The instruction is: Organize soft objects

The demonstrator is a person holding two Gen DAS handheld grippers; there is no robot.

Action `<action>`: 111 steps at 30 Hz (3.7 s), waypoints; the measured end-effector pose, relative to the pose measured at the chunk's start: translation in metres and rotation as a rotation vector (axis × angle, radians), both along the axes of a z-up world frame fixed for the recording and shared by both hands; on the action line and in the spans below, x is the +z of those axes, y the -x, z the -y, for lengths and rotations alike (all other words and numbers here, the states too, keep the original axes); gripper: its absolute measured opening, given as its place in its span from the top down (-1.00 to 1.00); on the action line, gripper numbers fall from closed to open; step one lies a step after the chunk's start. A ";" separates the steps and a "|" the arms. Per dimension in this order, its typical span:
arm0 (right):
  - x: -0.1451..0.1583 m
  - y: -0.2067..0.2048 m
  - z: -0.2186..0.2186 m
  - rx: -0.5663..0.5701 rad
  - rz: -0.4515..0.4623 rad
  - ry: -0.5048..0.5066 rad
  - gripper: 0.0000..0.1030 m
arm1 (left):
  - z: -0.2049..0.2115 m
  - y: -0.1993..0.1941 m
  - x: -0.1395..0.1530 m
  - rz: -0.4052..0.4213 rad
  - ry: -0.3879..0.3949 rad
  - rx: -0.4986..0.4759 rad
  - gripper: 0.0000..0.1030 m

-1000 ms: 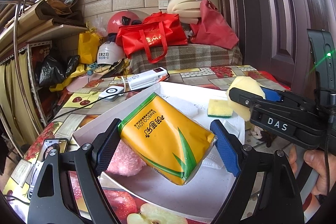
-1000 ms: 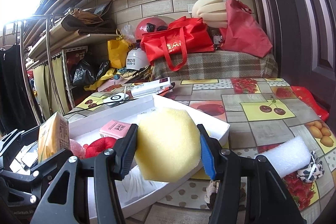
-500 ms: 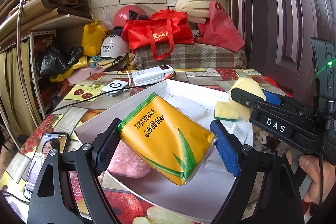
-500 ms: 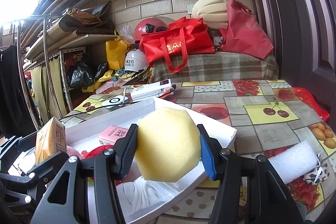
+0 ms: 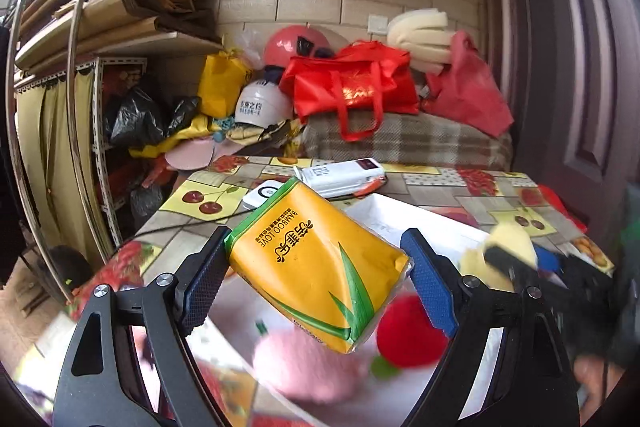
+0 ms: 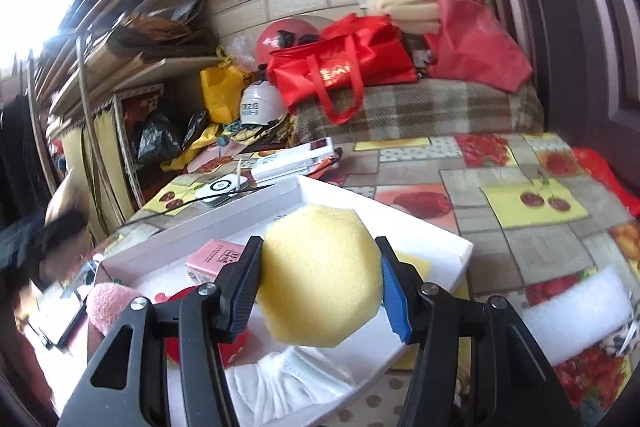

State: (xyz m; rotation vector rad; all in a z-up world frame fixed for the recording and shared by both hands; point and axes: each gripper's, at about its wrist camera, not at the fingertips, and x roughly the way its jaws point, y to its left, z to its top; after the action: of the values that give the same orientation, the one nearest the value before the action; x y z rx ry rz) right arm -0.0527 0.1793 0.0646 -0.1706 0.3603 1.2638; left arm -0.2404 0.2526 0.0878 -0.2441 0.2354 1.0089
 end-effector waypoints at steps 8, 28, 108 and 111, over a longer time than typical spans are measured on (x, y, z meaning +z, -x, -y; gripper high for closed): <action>-0.003 0.012 -0.020 0.003 0.091 0.083 -0.61 | -0.054 -0.041 -0.012 -0.111 0.131 0.079 -1.00; 0.001 0.011 -0.007 -0.015 0.087 0.010 -0.70 | -0.036 -0.033 -0.021 -0.105 0.037 0.101 -1.00; 0.000 -0.166 0.241 -0.638 -0.187 -0.161 -1.00 | 0.087 -0.096 -0.026 -0.166 0.016 -0.569 -0.99; -0.001 -0.167 0.242 -0.644 -0.196 -0.168 -1.00 | 0.107 -0.130 -0.037 -0.285 0.072 -0.658 -0.99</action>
State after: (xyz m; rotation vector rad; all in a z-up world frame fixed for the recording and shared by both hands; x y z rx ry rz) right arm 0.1148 -0.0629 0.0635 0.2054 0.4315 0.6671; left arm -0.1106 0.1451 0.0510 -0.0732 0.5702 0.3776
